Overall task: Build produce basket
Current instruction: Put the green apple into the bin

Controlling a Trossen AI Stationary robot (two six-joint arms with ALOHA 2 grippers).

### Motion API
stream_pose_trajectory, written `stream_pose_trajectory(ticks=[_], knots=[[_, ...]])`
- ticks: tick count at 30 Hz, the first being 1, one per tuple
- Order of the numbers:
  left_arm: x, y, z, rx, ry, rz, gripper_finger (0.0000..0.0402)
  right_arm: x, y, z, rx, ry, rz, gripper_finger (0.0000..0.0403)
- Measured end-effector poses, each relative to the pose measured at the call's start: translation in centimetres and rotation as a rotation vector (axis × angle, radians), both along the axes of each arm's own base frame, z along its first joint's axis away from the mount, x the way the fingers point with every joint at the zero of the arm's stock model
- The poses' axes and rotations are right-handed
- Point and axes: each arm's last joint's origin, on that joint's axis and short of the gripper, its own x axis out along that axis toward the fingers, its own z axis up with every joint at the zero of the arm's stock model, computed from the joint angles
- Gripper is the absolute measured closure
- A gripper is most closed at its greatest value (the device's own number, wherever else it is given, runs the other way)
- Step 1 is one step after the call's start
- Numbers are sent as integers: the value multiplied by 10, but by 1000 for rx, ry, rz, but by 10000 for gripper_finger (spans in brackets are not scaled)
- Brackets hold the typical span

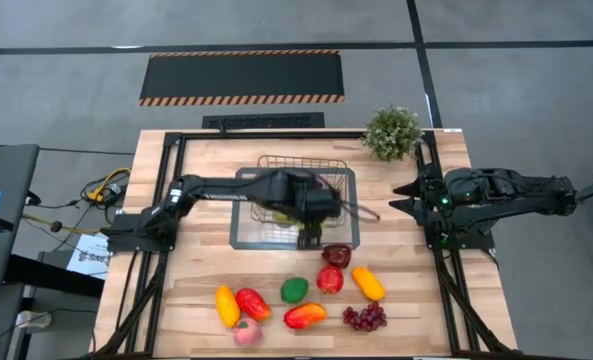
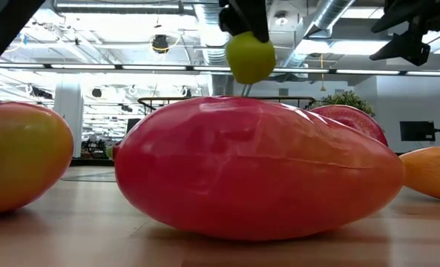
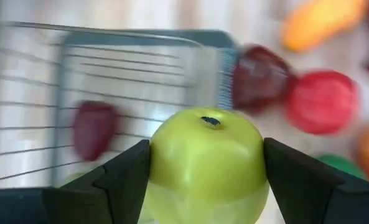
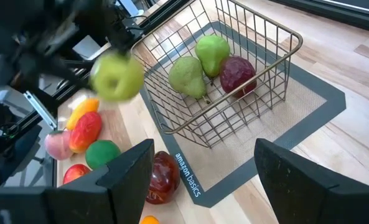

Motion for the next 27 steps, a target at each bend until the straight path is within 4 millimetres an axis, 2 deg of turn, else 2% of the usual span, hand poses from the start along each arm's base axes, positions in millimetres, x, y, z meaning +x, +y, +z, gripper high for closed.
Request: stream_pose_trajectory(ticks=[4, 8, 13, 19, 24, 27], knots=[[3, 23, 10, 113, -89, 85, 136, 0, 0, 0, -2, 0, -1, 103], [14, 45, 3, 119, -131, 114, 136, 0, 0, 0, -2, 1, -1, 103], [28, 60, -33, 85, -50, 120, 136, 0, 0, -1, -3, 9, -2, 103], [34, 64, -73, 37, 54, 91, 136, 0, 0, -1, -4, 11, -3, 103], [31, 68, -96, 30, 120, 97, 136, -2, 0, -3, -6, 36, -4, 103], [34, 68, -106, 20, 92, 96, 136, -2, 0, -3, -10, 41, -2, 103]])
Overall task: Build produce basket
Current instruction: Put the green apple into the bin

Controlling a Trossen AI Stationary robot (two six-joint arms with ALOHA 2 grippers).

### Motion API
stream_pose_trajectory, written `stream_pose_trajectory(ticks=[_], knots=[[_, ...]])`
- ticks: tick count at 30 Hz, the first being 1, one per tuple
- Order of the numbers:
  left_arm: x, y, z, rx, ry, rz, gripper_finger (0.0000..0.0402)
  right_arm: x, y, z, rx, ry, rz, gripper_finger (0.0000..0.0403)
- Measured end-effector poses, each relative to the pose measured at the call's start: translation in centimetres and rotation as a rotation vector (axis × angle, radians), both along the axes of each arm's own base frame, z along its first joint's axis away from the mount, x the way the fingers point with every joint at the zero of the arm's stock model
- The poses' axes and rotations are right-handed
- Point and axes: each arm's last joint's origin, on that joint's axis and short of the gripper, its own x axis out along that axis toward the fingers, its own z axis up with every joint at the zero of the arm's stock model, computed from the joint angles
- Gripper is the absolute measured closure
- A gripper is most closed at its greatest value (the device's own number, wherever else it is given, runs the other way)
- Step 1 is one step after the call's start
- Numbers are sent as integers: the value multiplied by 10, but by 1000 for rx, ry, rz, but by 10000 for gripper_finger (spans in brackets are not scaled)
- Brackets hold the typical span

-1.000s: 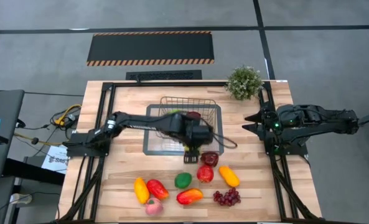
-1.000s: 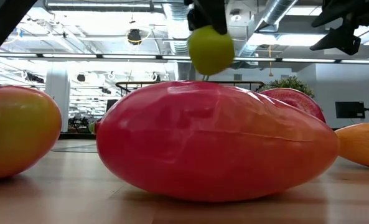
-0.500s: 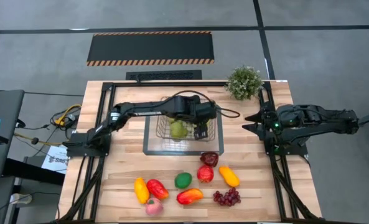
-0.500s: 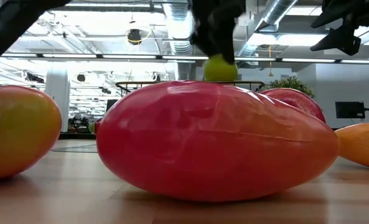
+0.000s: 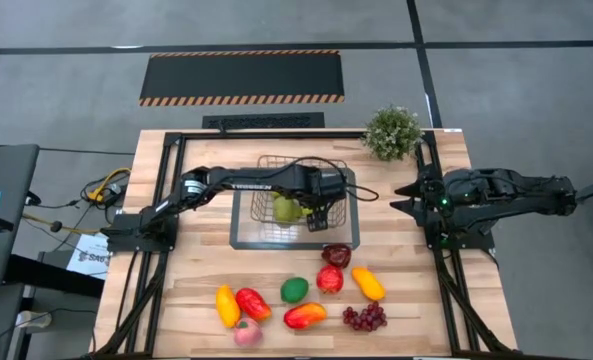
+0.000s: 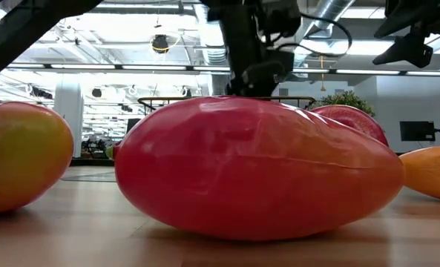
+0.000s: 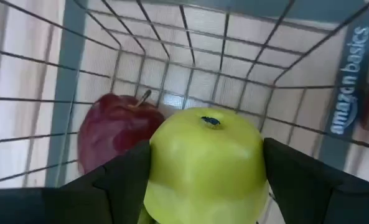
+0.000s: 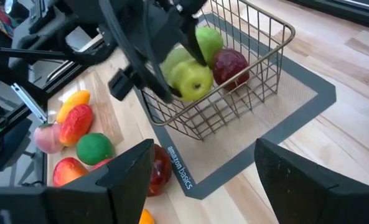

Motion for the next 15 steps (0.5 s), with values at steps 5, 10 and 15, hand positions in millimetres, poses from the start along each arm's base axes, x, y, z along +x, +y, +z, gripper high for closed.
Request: stream_pose_trajectory(ticks=[5, 10, 15], knots=[[-1, -2, -5, -32, 6, -11, 136, 0, 0, -1, -3, 8, 2, 103], [-6, -1, -7, -13, 59, 0, 118, -1, 0, -2, -7, 21, 3, 103], [-12, -1, -8, 11, 129, 5, 88, -1, 0, -2, -17, 24, 9, 103]])
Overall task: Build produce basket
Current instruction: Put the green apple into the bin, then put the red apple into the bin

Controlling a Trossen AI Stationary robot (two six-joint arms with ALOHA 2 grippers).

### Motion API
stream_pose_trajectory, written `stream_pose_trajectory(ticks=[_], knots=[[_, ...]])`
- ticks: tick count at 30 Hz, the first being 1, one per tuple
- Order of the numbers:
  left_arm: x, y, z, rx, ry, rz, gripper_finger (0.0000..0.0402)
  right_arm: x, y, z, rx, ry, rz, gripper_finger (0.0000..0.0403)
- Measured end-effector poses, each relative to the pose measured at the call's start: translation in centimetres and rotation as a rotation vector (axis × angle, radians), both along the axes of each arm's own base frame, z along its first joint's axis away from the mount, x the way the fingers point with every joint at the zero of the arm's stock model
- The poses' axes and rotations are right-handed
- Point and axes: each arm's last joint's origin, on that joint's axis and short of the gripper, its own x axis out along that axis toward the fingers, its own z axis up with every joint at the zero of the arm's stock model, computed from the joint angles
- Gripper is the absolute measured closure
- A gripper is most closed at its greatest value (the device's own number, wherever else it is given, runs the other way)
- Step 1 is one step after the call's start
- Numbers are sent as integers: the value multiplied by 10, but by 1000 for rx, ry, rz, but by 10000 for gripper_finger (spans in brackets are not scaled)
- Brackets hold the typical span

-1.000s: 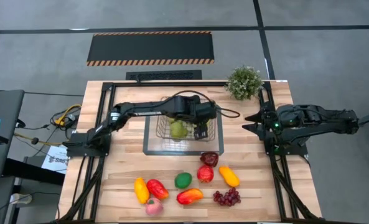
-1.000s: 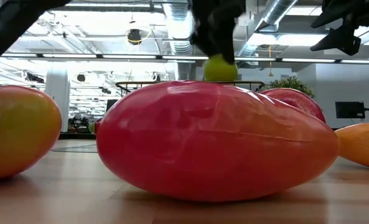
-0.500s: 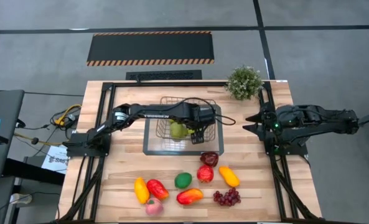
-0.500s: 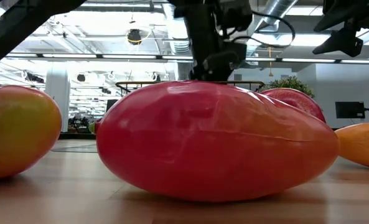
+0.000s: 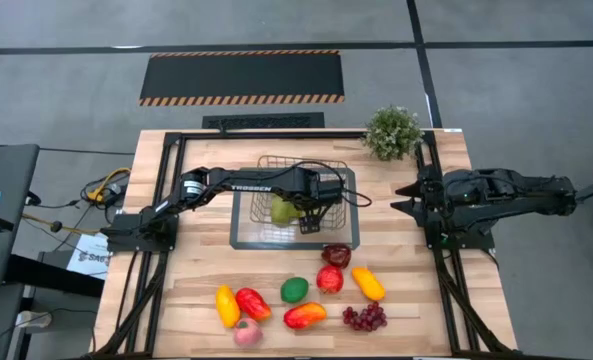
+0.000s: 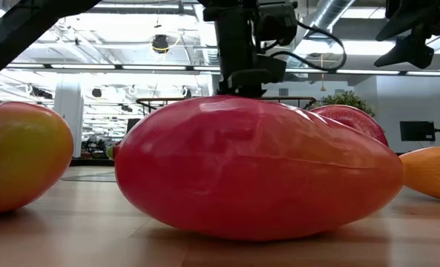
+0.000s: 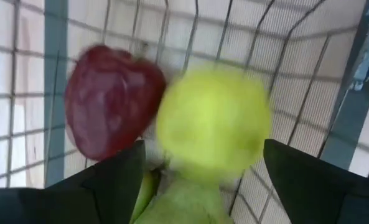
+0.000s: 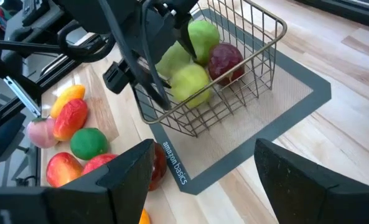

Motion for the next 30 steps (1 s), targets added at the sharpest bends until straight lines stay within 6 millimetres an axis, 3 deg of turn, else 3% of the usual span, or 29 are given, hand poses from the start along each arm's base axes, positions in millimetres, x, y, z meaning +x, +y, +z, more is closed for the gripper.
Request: stream_pose_trajectory(ticks=[11, 19, 25, 30], knots=[[-4, 0, 2, 2, 39, 29, 79, 0, 0, 0, -9, 2, 6, 103], [-2, -3, 41, -39, -42, 57, 79, 0, 0, 0, -9, 2, 6, 103], [-8, -26, 83, -161, -164, 113, 79, 0, 0, 0, -9, 0, 6, 103], [-17, -64, 92, -228, -153, 28, 79, 0, 0, 0, -8, -1, 6, 103]])
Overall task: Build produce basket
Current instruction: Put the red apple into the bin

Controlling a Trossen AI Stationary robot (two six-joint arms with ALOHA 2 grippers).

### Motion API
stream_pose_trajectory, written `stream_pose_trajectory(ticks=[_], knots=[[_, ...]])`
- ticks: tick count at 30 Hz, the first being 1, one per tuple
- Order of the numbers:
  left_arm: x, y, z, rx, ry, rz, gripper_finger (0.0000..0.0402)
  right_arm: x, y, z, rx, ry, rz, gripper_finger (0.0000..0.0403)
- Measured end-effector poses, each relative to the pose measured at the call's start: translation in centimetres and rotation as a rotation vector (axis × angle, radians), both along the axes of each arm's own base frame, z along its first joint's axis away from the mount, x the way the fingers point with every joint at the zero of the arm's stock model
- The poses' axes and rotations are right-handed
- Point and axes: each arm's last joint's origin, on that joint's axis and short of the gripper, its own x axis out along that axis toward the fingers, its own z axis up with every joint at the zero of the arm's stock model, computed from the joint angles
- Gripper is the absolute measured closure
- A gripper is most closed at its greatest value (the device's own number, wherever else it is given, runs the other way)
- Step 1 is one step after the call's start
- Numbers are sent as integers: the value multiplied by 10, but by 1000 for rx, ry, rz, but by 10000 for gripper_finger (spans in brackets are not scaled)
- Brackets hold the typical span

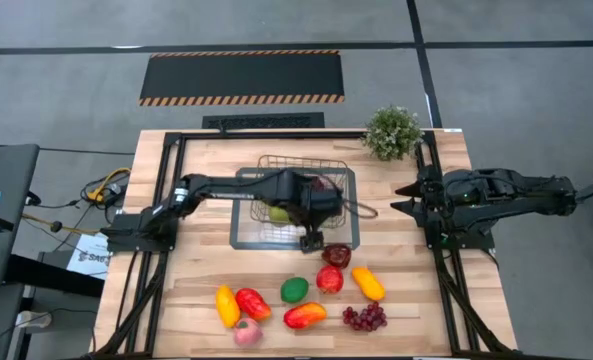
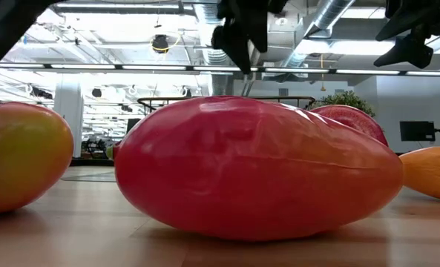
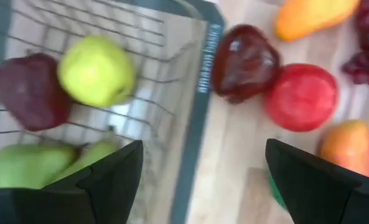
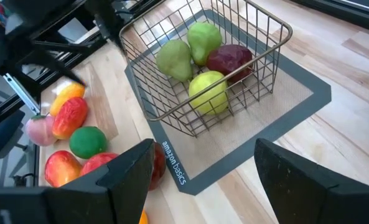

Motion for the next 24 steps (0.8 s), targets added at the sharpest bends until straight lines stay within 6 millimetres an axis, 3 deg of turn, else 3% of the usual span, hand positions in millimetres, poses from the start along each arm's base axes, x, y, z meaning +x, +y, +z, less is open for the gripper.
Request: stream_pose_trajectory(ticks=[8, 24], knots=[[9, -49, -7, 43, -107, 106, 79, 0, 0, 0, 20, -5, -12, 103], [3, -88, -11, 11, -245, 639, 79, 0, 0, 0, 106, -21, -65, 103]])
